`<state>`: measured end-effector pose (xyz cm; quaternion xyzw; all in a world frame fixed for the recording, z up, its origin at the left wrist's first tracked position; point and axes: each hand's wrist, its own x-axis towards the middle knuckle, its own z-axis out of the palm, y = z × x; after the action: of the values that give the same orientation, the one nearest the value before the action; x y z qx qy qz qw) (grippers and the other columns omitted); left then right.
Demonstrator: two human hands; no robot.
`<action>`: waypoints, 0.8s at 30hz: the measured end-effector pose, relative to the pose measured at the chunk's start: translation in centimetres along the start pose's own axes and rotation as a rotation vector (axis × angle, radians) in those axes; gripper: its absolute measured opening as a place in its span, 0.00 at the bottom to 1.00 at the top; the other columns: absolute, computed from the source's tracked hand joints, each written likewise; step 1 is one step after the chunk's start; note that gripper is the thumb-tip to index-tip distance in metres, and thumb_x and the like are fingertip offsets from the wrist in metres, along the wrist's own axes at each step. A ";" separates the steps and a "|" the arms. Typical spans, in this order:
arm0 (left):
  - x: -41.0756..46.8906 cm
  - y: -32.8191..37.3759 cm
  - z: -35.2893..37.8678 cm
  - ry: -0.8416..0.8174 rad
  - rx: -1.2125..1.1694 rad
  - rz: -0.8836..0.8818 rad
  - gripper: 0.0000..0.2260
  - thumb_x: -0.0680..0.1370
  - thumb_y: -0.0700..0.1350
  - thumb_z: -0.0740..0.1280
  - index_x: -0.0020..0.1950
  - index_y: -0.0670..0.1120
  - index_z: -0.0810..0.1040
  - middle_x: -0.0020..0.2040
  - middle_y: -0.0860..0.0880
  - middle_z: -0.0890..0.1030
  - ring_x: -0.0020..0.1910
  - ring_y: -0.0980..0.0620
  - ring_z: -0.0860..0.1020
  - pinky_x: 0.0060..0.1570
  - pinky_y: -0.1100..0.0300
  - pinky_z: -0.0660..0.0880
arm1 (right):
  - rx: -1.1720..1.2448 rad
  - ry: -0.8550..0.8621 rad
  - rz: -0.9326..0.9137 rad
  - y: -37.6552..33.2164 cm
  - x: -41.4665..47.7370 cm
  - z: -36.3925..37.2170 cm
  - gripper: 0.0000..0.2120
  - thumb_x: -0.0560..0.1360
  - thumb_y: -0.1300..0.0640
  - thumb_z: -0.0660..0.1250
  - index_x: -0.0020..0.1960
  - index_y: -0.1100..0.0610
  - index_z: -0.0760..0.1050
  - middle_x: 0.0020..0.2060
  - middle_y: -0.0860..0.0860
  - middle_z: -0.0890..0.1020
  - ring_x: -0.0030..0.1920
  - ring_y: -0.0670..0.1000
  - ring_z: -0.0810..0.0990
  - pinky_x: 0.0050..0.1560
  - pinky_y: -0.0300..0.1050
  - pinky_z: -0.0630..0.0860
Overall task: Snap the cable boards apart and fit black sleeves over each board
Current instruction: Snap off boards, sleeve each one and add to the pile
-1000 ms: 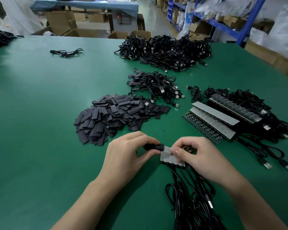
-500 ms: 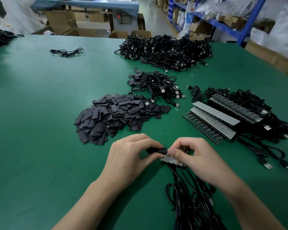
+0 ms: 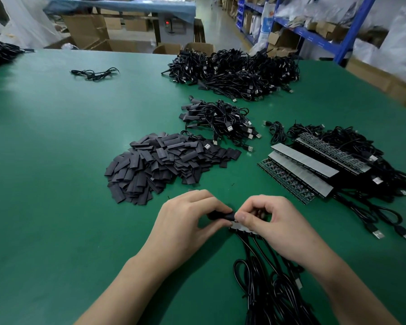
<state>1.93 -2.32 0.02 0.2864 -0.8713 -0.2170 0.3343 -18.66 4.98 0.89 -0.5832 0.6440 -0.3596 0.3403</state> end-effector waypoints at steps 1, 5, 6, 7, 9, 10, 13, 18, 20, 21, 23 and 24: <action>0.0 0.0 0.1 0.003 -0.023 -0.009 0.07 0.74 0.51 0.78 0.50 0.52 0.86 0.46 0.59 0.83 0.45 0.59 0.82 0.45 0.56 0.80 | 0.002 0.012 0.003 -0.1 0.0 0.0 0.06 0.77 0.49 0.73 0.41 0.46 0.83 0.33 0.42 0.79 0.35 0.43 0.74 0.42 0.49 0.73; 0.0 0.0 0.4 0.023 -0.218 -0.116 0.06 0.75 0.50 0.78 0.50 0.52 0.86 0.45 0.59 0.84 0.46 0.57 0.83 0.45 0.61 0.78 | -0.037 0.113 -0.026 -0.5 -0.1 -0.1 0.05 0.75 0.50 0.75 0.41 0.43 0.83 0.39 0.44 0.80 0.40 0.43 0.79 0.46 0.41 0.76; 0.0 0.0 0.5 0.036 -0.247 -0.139 0.04 0.75 0.48 0.77 0.49 0.52 0.87 0.44 0.59 0.84 0.45 0.56 0.83 0.44 0.61 0.78 | -0.050 0.132 -0.047 -0.7 -0.1 -0.1 0.04 0.75 0.50 0.75 0.42 0.43 0.83 0.40 0.44 0.79 0.42 0.43 0.79 0.46 0.37 0.75; 0.0 0.0 0.6 0.047 -0.268 -0.159 0.03 0.76 0.47 0.77 0.49 0.53 0.87 0.43 0.59 0.84 0.44 0.55 0.83 0.43 0.59 0.78 | -0.056 0.142 -0.066 -0.8 -0.2 -0.1 0.05 0.74 0.51 0.76 0.42 0.43 0.83 0.40 0.43 0.79 0.42 0.43 0.80 0.46 0.35 0.75; 0.1 -0.1 0.7 0.067 -0.289 -0.181 0.04 0.76 0.44 0.77 0.48 0.54 0.87 0.42 0.59 0.84 0.43 0.53 0.83 0.43 0.58 0.79 | -0.067 0.146 -0.098 -1.0 -0.3 -0.1 0.05 0.74 0.52 0.76 0.40 0.43 0.84 0.39 0.44 0.79 0.43 0.43 0.80 0.47 0.35 0.75; 0.1 -0.1 0.7 0.078 -0.287 -0.184 0.04 0.76 0.44 0.77 0.47 0.54 0.87 0.42 0.59 0.84 0.43 0.53 0.83 0.43 0.59 0.78 | -0.080 0.146 -0.111 -1.1 -0.4 -0.1 0.06 0.73 0.52 0.77 0.40 0.43 0.84 0.39 0.45 0.79 0.43 0.44 0.80 0.48 0.35 0.75; 0.1 -0.1 0.5 0.110 -0.267 -0.174 0.05 0.75 0.42 0.78 0.46 0.53 0.87 0.42 0.59 0.84 0.43 0.55 0.82 0.43 0.66 0.76 | -0.123 0.146 -0.157 -1.1 -0.4 -0.1 0.05 0.72 0.54 0.78 0.41 0.44 0.84 0.40 0.44 0.80 0.46 0.46 0.81 0.48 0.33 0.74; 0.1 0.0 0.4 0.131 -0.225 -0.107 0.02 0.75 0.43 0.77 0.46 0.50 0.87 0.42 0.58 0.84 0.43 0.55 0.82 0.44 0.65 0.77 | -0.192 0.167 -0.269 -0.8 -0.3 -0.1 0.06 0.72 0.57 0.78 0.42 0.46 0.84 0.41 0.42 0.80 0.47 0.47 0.80 0.48 0.34 0.73; 0.1 0.0 0.3 0.129 -0.212 -0.086 0.01 0.76 0.44 0.77 0.46 0.49 0.87 0.42 0.57 0.84 0.43 0.55 0.83 0.44 0.64 0.77 | -0.237 0.192 -0.329 -0.6 -0.2 0.0 0.06 0.73 0.58 0.79 0.42 0.48 0.84 0.39 0.42 0.80 0.47 0.47 0.79 0.48 0.37 0.73; 0.1 0.0 0.3 0.128 -0.218 -0.094 0.01 0.76 0.44 0.77 0.46 0.49 0.87 0.42 0.57 0.84 0.43 0.55 0.83 0.44 0.63 0.78 | -0.269 0.208 -0.361 -0.6 -0.2 0.0 0.05 0.73 0.57 0.79 0.43 0.49 0.84 0.38 0.41 0.80 0.47 0.47 0.78 0.48 0.40 0.74; 0.1 0.1 0.3 0.120 -0.281 -0.162 0.02 0.76 0.44 0.77 0.46 0.50 0.87 0.41 0.56 0.85 0.42 0.53 0.84 0.44 0.62 0.79 | -0.344 0.243 -0.429 -0.5 -0.1 0.1 0.03 0.75 0.54 0.77 0.44 0.52 0.84 0.38 0.40 0.80 0.47 0.47 0.77 0.48 0.46 0.75; 0.1 0.1 0.2 0.108 -0.334 -0.213 0.02 0.76 0.44 0.76 0.46 0.51 0.87 0.40 0.56 0.85 0.42 0.53 0.84 0.44 0.62 0.79 | -0.377 0.264 -0.460 -0.5 0.0 0.2 0.04 0.76 0.52 0.76 0.44 0.52 0.84 0.39 0.40 0.80 0.47 0.48 0.76 0.48 0.48 0.75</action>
<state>1.66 -2.30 -0.04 0.3287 -0.7687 -0.3772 0.3984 -18.25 4.96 1.19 -0.7144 0.5893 -0.3741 0.0498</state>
